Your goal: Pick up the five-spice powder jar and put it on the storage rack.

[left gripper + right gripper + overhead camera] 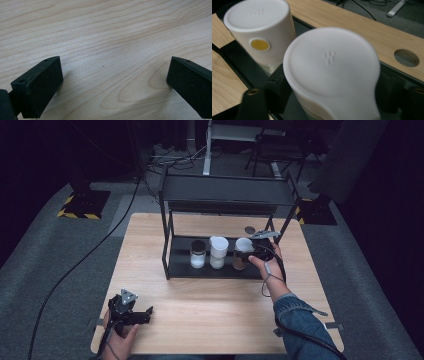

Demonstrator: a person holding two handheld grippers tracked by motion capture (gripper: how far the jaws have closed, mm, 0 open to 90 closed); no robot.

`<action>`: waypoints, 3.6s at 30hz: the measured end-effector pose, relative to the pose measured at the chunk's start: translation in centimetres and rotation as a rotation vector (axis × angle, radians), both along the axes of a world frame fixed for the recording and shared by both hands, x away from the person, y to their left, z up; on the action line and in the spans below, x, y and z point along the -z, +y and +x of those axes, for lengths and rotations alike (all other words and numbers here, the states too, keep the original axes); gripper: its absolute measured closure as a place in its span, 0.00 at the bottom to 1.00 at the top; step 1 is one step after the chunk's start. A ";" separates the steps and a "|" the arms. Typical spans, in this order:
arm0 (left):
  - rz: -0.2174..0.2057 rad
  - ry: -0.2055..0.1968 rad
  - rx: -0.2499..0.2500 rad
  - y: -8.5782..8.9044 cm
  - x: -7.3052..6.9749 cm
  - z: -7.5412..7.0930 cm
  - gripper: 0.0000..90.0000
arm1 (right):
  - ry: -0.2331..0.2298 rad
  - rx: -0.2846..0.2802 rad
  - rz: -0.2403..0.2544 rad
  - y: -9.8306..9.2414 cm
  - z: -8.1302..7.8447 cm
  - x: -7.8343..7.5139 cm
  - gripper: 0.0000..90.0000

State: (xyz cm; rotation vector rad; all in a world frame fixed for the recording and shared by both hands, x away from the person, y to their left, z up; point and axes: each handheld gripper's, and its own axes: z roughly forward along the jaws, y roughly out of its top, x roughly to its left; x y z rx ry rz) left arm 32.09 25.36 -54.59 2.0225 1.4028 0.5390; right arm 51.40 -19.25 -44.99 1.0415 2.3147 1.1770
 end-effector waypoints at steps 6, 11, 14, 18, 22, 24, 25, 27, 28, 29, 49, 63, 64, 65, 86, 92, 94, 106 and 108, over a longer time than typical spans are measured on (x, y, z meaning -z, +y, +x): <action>0.001 0.001 -0.001 0.0 0.0 0.0 0.00 | -0.022 -0.002 0.020 -0.4 -0.2 -1.5 0.19; 0.000 0.002 -0.005 -0.1 0.0 0.1 0.00 | -0.045 -0.014 0.030 -0.8 -0.9 -3.0 0.17; 0.000 0.003 -0.005 -0.1 0.0 0.1 0.00 | -0.055 -0.019 0.032 -1.0 -1.3 -3.7 0.17; 0.000 0.002 -0.005 -0.1 0.0 0.1 0.00 | -0.076 -0.029 0.038 -1.5 -2.5 -5.0 0.16; 0.000 0.003 -0.005 -0.1 0.0 0.1 0.00 | -0.095 -0.045 0.041 -1.9 -3.8 -6.0 0.16; 0.000 0.002 -0.005 -0.1 0.0 0.1 0.00 | -0.102 -0.058 0.040 -2.2 -4.4 -6.5 0.16; 0.000 0.003 -0.005 -0.1 0.0 0.1 0.00 | -0.103 -0.062 0.035 -2.3 -4.7 -6.7 0.16; 0.000 0.003 -0.005 -0.1 0.0 0.1 0.00 | -0.107 -0.070 0.030 -2.6 -5.3 -7.2 0.16; 0.000 0.003 -0.005 -0.1 0.0 0.1 0.00 | -0.110 -0.073 0.029 -2.8 -5.6 -7.4 0.16; 0.000 0.003 -0.005 -0.1 0.0 0.1 0.00 | -0.112 -0.074 0.031 -3.0 -5.9 -7.6 0.16; 0.001 0.002 0.000 -0.1 0.0 0.1 0.00 | -0.128 -0.122 0.028 -6.3 -12.1 -9.5 0.14; 0.003 0.001 0.001 -0.1 0.0 0.1 0.00 | -0.112 -0.149 0.030 -7.4 -14.7 -8.2 0.13; 0.003 0.001 0.001 -0.1 0.0 0.1 0.00 | -0.109 -0.151 0.027 -7.5 -14.9 -7.9 0.12; 0.003 0.001 0.001 -0.1 0.0 0.1 0.00 | -0.109 -0.150 0.025 -7.5 -15.0 -7.7 0.12; 0.001 0.002 0.001 -0.1 0.0 0.1 0.00 | -0.049 -0.087 0.031 -9.9 -15.6 -1.2 0.04; 0.003 0.001 0.001 -0.1 0.0 0.1 0.00 | -0.065 -0.061 0.039 -10.5 -15.5 0.8 0.04; 0.001 0.002 0.001 -0.1 0.0 0.1 0.00 | -0.069 -0.057 0.034 -10.8 -15.5 1.4 0.04; 0.003 0.001 0.001 -0.1 0.0 0.1 0.00 | -0.050 -0.031 0.027 -11.6 -15.6 4.5 0.03; 0.003 0.002 0.001 -0.1 0.0 0.1 0.00 | -0.041 -0.024 0.024 -11.7 -15.6 5.1 0.03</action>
